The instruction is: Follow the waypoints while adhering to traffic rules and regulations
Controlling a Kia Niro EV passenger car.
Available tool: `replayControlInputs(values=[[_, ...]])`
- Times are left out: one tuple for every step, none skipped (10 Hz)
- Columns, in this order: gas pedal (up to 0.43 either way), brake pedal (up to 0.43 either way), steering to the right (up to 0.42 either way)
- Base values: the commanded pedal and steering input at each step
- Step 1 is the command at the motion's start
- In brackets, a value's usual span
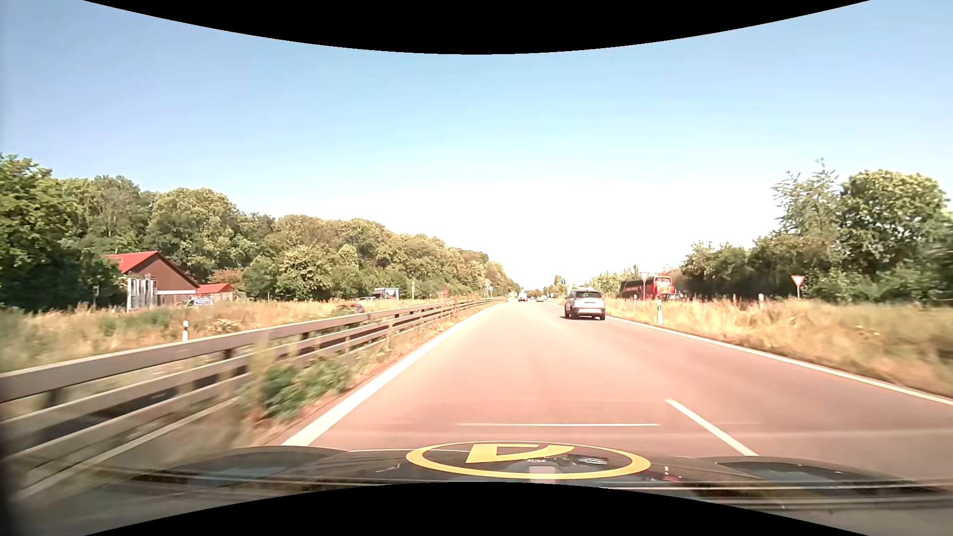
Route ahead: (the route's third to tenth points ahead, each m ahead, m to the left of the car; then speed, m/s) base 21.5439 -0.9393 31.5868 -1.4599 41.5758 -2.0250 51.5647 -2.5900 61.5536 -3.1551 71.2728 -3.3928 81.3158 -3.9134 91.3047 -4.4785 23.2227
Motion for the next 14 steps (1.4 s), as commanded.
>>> replayControlInputs(values=[[0.248, 0.0, 0.005], [0.248, 0.0, 0.005], [0.248, 0.0, 0.005], [0.248, 0.0, 0.005], [0.248, 0.0, 0.005], [0.248, 0.0, 0.005], [0.248, 0.0, 0.005], [0.248, 0.0, 0.005], [0.248, 0.0, 0.004], [0.248, 0.0, 0.003], [0.248, 0.0, 0.003], [0.248, 0.0, 0.002], [0.248, 0.0, 0.002], [0.248, 0.0, 0.002]])
